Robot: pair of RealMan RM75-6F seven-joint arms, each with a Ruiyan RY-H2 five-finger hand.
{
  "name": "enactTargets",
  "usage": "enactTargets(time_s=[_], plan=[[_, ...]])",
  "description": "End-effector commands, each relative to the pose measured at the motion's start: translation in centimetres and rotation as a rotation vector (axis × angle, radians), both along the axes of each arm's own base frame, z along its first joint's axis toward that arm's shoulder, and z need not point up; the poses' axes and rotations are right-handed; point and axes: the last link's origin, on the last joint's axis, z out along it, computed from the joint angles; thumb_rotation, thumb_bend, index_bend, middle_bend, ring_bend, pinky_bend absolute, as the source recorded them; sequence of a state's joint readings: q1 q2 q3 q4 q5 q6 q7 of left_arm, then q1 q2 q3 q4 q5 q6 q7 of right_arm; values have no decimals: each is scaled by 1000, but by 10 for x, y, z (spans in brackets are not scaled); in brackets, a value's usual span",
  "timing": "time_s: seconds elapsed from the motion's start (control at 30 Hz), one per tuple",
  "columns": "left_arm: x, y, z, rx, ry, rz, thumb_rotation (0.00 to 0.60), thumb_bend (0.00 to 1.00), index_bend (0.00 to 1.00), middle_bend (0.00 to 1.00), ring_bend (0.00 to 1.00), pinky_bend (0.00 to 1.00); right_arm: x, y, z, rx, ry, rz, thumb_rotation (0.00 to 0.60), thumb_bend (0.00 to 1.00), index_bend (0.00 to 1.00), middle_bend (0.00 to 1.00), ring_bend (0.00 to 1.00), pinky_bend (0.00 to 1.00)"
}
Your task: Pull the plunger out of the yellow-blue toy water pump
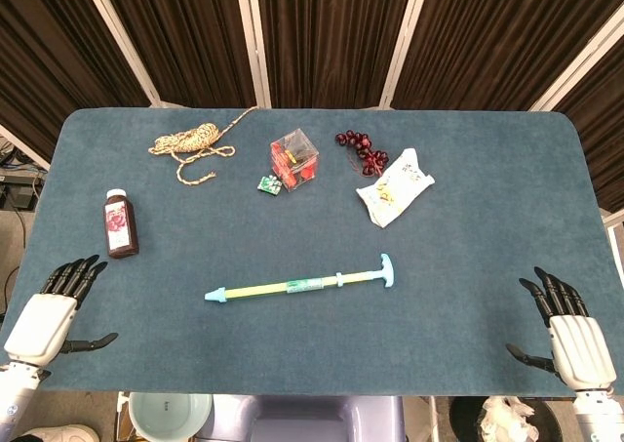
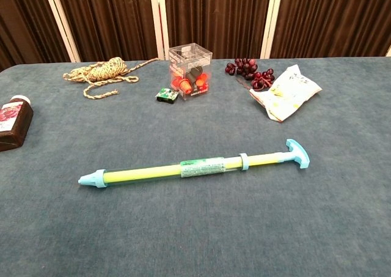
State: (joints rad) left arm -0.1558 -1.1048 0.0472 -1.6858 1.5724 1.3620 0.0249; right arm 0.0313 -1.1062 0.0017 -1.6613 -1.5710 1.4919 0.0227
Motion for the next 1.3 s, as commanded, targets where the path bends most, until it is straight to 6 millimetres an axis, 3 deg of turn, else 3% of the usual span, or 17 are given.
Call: enactTargets(time_s=[0.03,0.23,0.5,0.73,1.0,1.3], plan=[[6,8,-1,-7,-10,6,600,84,159,0,0,100,0,0,0,1,0,0,600,100,141,44,32,93],[28,33,-13,-13,7,-37,600,105,252,8,0,107,1,1,0,2,-3,4,600,100,142,43,32,93],[74,65,-61,-88,44,-98,600,111,309,21,0,107,2,2,0,3,-8,7,600,100,142,43,31,93],[104,75,-102,-127,69,-121,600,159,353,27,0,107,1,1,0,6,-15,2,600,100,142,44,31,93],[121,79,-139,-157,100,-103,600,186,408,34,0,107,1,0,0,6,-27,-2,600,105,142,43,32,93],[127,86,-165,-172,123,-74,600,239,427,36,0,107,1,-1,0,5,-33,-10,600,106,143,44,31,93]])
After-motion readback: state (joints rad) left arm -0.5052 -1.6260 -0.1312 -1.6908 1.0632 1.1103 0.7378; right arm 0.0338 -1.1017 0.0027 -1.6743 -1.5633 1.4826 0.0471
